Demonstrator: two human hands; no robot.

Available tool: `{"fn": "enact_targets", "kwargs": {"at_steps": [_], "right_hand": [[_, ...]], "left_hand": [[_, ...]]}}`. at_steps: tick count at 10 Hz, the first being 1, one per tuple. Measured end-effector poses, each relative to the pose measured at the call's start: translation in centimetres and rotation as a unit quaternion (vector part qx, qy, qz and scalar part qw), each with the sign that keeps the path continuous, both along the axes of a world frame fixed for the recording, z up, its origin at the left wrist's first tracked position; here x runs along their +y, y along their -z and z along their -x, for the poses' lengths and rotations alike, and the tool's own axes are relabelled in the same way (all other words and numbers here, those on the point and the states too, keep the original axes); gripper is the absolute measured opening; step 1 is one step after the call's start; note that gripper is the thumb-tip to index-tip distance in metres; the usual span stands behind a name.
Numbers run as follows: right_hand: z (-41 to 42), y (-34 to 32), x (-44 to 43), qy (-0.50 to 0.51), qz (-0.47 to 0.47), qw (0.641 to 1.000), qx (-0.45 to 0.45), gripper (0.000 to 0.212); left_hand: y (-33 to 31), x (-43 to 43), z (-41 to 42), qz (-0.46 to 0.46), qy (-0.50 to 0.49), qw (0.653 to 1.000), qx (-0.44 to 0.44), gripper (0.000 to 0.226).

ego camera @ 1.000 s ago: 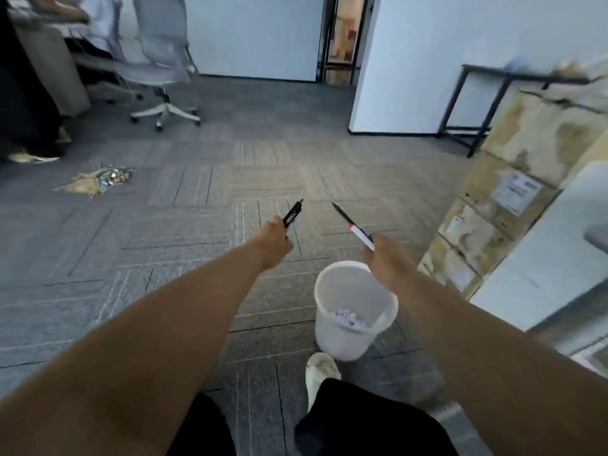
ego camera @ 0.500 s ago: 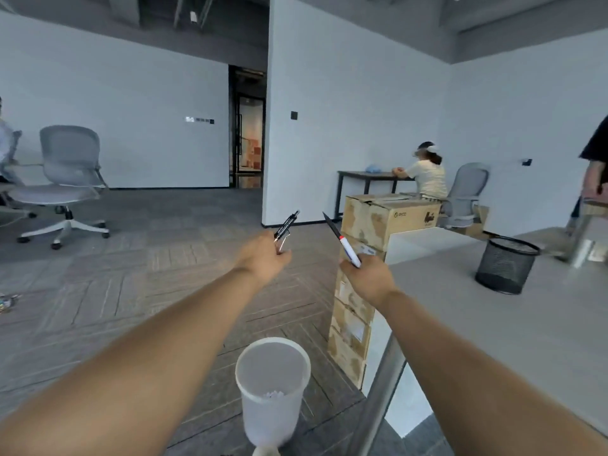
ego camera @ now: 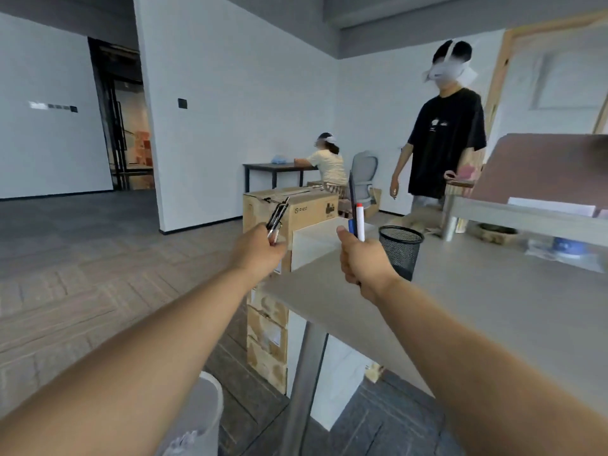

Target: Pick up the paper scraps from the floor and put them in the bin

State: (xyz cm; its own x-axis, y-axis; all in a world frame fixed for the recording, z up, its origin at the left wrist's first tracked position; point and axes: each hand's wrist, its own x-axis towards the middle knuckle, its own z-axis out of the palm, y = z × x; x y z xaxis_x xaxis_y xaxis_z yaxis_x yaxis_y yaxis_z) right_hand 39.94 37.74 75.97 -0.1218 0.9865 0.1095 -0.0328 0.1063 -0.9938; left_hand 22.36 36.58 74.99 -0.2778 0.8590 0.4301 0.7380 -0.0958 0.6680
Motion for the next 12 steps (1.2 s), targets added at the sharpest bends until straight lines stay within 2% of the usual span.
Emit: {"fn": "enact_targets", "kwargs": {"at_steps": [1, 3, 5, 6, 7, 8, 9, 10, 11, 12], "right_hand": [[-3.3, -0.4, 2.2, 0.025, -0.020, 0.999, 0.015, 0.035], [-8.0, -3.1, 6.3, 0.072, -0.119, 0.990, 0.018, 0.043], [-9.4, -5.4, 10.1, 0.132, -0.166, 0.974, -0.084, 0.049], [-9.8, -5.3, 12.4, 0.160, -0.158, 0.963, -0.150, 0.041], [-10.5, -3.8, 14.8, 0.168, -0.092, 0.944, -0.268, 0.049], [-11.1, -1.6, 16.4, 0.170, -0.032, 0.922, -0.346, 0.056], [-11.6, -0.1, 16.6, 0.143, -0.032, 0.927, -0.346, 0.044], [-12.6, 0.1, 16.3, 0.099, -0.039, 0.946, -0.306, 0.054], [-14.0, -0.5, 15.4, 0.074, -0.042, 0.943, -0.320, 0.051], [-15.4, -0.4, 15.4, 0.097, -0.050, 0.939, -0.325, 0.046]], "left_hand": [[0.3, 3.3, -3.4, -0.007, 0.016, 1.000, -0.023, 0.021], [-0.9, 7.4, -9.1, -0.035, 0.043, 0.998, -0.001, 0.033], [-3.2, 9.1, -11.0, -0.064, 0.062, 0.996, 0.004, 0.032], [-3.5, 9.5, -11.0, -0.065, 0.063, 0.996, -0.011, 0.032], [-3.6, 9.9, -10.8, -0.068, 0.068, 0.995, -0.015, 0.034], [-3.5, 10.6, -11.0, -0.067, 0.083, 0.994, -0.026, 0.034], [-3.1, 11.4, -11.8, -0.051, 0.106, 0.992, -0.050, 0.035], [-3.0, 12.6, -13.1, -0.047, 0.106, 0.992, -0.042, 0.031], [-3.9, 13.5, -14.7, -0.062, 0.095, 0.993, -0.040, 0.032], [-5.9, 14.8, -17.0, -0.113, 0.123, 0.984, -0.054, 0.033]]}}
